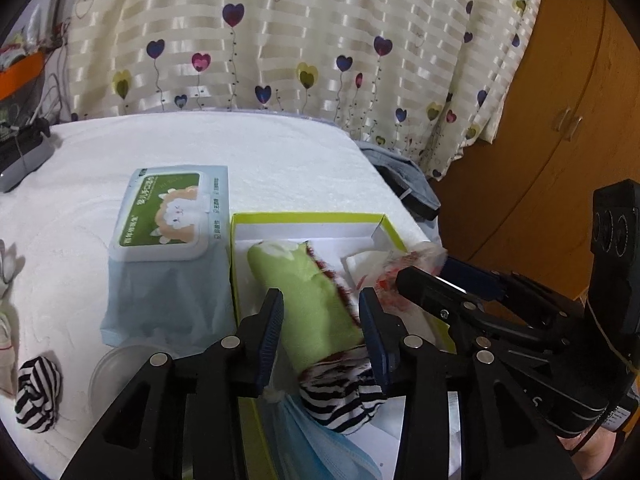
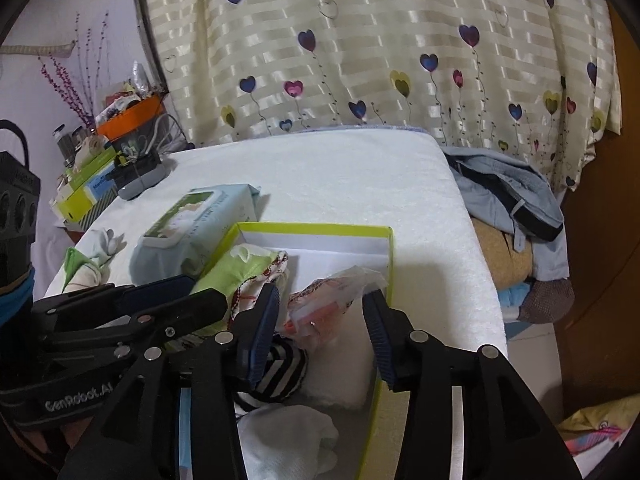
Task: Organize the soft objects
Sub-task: 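Open both grippers to release the pouch and plastic bag in the box, then grasp the black-and-white striped sock with the left gripper while the right moves toward the green cloth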
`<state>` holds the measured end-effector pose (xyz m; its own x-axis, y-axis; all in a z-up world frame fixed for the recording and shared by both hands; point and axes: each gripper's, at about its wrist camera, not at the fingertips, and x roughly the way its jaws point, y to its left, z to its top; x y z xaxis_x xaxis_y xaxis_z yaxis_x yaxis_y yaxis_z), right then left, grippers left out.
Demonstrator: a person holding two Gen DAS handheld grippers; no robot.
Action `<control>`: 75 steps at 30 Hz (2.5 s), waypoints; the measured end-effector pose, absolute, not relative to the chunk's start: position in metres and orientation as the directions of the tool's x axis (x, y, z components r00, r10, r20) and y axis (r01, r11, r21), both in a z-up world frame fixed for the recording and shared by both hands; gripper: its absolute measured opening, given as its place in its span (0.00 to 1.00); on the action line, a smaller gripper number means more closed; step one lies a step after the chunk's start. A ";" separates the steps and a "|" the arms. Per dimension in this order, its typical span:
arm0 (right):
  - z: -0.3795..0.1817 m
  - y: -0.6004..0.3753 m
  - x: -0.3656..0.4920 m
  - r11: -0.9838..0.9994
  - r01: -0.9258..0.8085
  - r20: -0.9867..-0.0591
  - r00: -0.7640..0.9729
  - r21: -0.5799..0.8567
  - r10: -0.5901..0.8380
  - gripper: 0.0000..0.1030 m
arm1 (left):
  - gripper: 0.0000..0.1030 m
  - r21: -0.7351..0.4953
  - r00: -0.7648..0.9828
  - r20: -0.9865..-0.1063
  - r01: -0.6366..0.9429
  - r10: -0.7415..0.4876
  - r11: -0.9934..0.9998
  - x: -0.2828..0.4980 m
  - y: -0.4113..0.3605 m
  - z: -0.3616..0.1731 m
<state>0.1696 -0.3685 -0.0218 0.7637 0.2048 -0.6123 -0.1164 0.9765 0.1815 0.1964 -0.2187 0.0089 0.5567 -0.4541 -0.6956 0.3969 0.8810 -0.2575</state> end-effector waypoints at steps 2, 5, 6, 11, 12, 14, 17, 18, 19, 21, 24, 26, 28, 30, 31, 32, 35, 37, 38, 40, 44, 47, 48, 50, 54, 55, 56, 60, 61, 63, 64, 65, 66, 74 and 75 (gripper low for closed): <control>-0.018 -0.367 0.166 0.979 -0.112 -0.605 0.772 0.173 0.195 0.44 | 0.37 -0.256 0.564 -0.687 0.402 -0.458 0.879 0.191 -0.217 0.013; -0.012 -0.366 0.160 0.982 -0.104 -0.595 0.783 0.160 0.180 0.44 | 0.37 -0.260 0.573 -0.672 0.411 -0.469 0.874 0.185 -0.214 0.020; -0.010 -0.366 0.158 0.982 -0.102 -0.593 0.786 0.157 0.176 0.44 | 0.37 -0.262 0.576 -0.667 0.412 -0.472 0.873 0.183 -0.212 0.022; -0.003 -0.365 0.143 0.984 -0.085 -0.579 0.799 0.156 0.160 0.44 | 0.37 -0.278 0.583 -0.652 0.411 -0.485 0.868 0.170 -0.200 0.030; -0.002 -0.365 0.140 0.984 -0.085 -0.576 0.801 0.158 0.161 0.44 | 0.37 -0.281 0.584 -0.647 0.414 -0.489 0.866 0.167 -0.197 0.031; 0.002 -0.362 0.131 0.983 -0.092 -0.567 0.807 0.158 0.167 0.44 | 0.37 -0.286 0.592 -0.633 0.420 -0.499 0.861 0.156 -0.191 0.036; 0.011 -0.354 0.117 0.983 -0.106 -0.551 0.817 0.149 0.172 0.44 | 0.37 -0.285 0.605 -0.616 0.427 -0.505 0.858 0.142 -0.180 0.041; 0.013 -0.351 0.113 0.983 -0.113 -0.546 0.819 0.148 0.176 0.44 | 0.37 -0.284 0.609 -0.612 0.426 -0.505 0.859 0.138 -0.178 0.042; 0.015 -0.348 0.109 0.982 -0.118 -0.542 0.821 0.146 0.179 0.44 | 0.37 -0.283 0.614 -0.610 0.422 -0.501 0.862 0.135 -0.174 0.043; 0.018 -0.341 0.100 0.981 -0.132 -0.531 0.826 0.143 0.189 0.44 | 0.37 -0.277 0.633 -0.599 0.411 -0.490 0.869 0.125 -0.167 0.045; 0.022 -0.332 0.089 0.977 -0.157 -0.513 0.833 0.143 0.209 0.44 | 0.37 -0.284 0.644 -0.588 0.402 -0.489 0.871 0.113 -0.157 0.046; 0.024 -0.324 0.083 0.976 -0.176 -0.504 0.836 0.128 0.217 0.44 | 0.37 -0.276 0.656 -0.581 0.399 -0.483 0.874 0.106 -0.151 0.047; 0.026 -0.316 0.076 0.975 -0.188 -0.493 0.842 0.115 0.221 0.44 | 0.37 -0.272 0.667 -0.574 0.391 -0.474 0.879 0.098 -0.144 0.047; 0.026 -0.309 0.070 0.972 -0.209 -0.485 0.842 0.108 0.235 0.44 | 0.37 -0.272 0.675 -0.570 0.384 -0.469 0.883 0.094 -0.137 0.048; 0.026 -0.305 0.067 0.971 -0.215 -0.480 0.844 0.102 0.237 0.44 | 0.37 -0.271 0.681 -0.567 0.377 -0.463 0.886 0.091 -0.133 0.047; 0.025 -0.301 0.063 0.969 -0.227 -0.475 0.845 0.094 0.244 0.44 | 0.37 -0.271 0.685 -0.565 0.372 -0.459 0.888 0.089 -0.130 0.047; 0.022 -0.292 0.060 0.964 -0.250 -0.483 0.835 0.091 0.262 0.44 | 0.37 -0.284 0.696 -0.558 0.352 -0.452 0.892 0.084 -0.119 0.045; 0.020 -0.286 0.059 0.958 -0.271 -0.485 0.827 0.095 0.282 0.44 | 0.37 -0.292 0.700 -0.558 0.337 -0.445 0.895 0.081 -0.110 0.043; 0.020 -0.284 0.057 0.955 -0.283 -0.484 0.825 0.092 0.291 0.44 | 0.37 -0.292 0.702 -0.558 0.334 -0.443 0.896 0.080 -0.108 0.043; 0.020 -0.278 0.056 0.949 -0.302 -0.482 0.820 0.094 0.309 0.44 | 0.37 -0.295 0.706 -0.560 0.320 -0.434 0.900 0.079 -0.101 0.041; 0.022 -0.268 0.054 0.936 -0.338 -0.463 0.817 0.099 0.344 0.44 | 0.37 -0.301 0.714 -0.557 0.301 -0.423 0.905 0.076 -0.088 0.040; 0.022 -0.261 0.054 0.935 -0.342 -0.462 0.817 0.094 0.345 0.44 | 0.37 -0.305 0.721 -0.555 0.289 -0.416 0.908 0.073 -0.079 0.039; 0.022 -0.259 0.054 0.934 -0.343 -0.465 0.814 0.098 0.348 0.44 | 0.37 -0.306 0.721 -0.556 0.286 -0.414 0.908 0.072 -0.077 0.039; 0.022 -0.255 0.054 0.930 -0.353 -0.469 0.807 0.105 0.359 0.44 | 0.37 -0.308 0.720 -0.559 0.280 -0.411 0.909 0.071 -0.073 0.037; 0.020 -0.247 0.052 0.928 -0.358 -0.471 0.803 0.105 0.364 0.44 | 0.37 -0.309 0.724 -0.560 0.267 -0.402 0.913 0.069 -0.063 0.036; 0.020 -0.245 0.052 0.927 -0.360 -0.474 0.802 0.103 0.364 0.44 | 0.37 -0.310 0.728 -0.558 0.263 -0.399 0.914 0.068 -0.059 0.036; 0.019 -0.242 0.052 0.927 -0.362 -0.477 0.800 0.099 0.363 0.44 | 0.37 -0.310 0.730 -0.557 0.260 -0.397 0.914 0.066 -0.057 0.036; 0.019 -0.233 0.051 0.922 -0.378 -0.479 0.796 0.086 0.370 0.44 | 0.37 -0.315 0.738 -0.560 0.230 -0.376 0.921 0.065 -0.042 0.033; 0.019 -0.231 0.050 0.920 -0.384 -0.480 0.794 0.081 0.373 0.44 | 0.37 -0.317 0.739 -0.563 0.220 -0.370 0.922 0.065 -0.038 0.031; 0.018 -0.225 0.050 0.916 -0.395 -0.485 0.790 0.068 0.377 0.44 | 0.37 -0.320 0.742 -0.567 0.203 -0.358 0.926 0.066 -0.032 0.030; 0.018 -0.223 0.050 0.915 -0.399 -0.487 0.788 0.065 0.378 0.46 | 0.37 -0.322 0.743 -0.568 0.195 -0.353 0.927 0.066 -0.028 0.029; 0.017 -0.221 0.050 0.912 -0.405 -0.489 0.784 0.062 0.382 0.52 | 0.37 -0.322 0.744 -0.569 0.190 -0.350 0.927 0.067 -0.026 0.028; 0.016 -0.219 0.051 0.910 -0.410 -0.491 0.781 0.061 0.385 0.56 | 0.37 -0.323 0.745 -0.572 0.182 -0.345 0.929 0.067 -0.023 0.027; 0.013 -0.200 0.056 0.893 -0.446 -0.504 0.758 0.063 0.414 0.56 | 0.38 -0.315 0.745 -0.588 0.149 -0.316 0.937 0.068 -0.006 0.021; 0.013 -0.199 0.056 0.891 -0.450 -0.507 0.755 0.062 0.417 0.56 | 0.39 -0.316 0.745 -0.590 0.144 -0.313 0.938 0.069 -0.003 0.020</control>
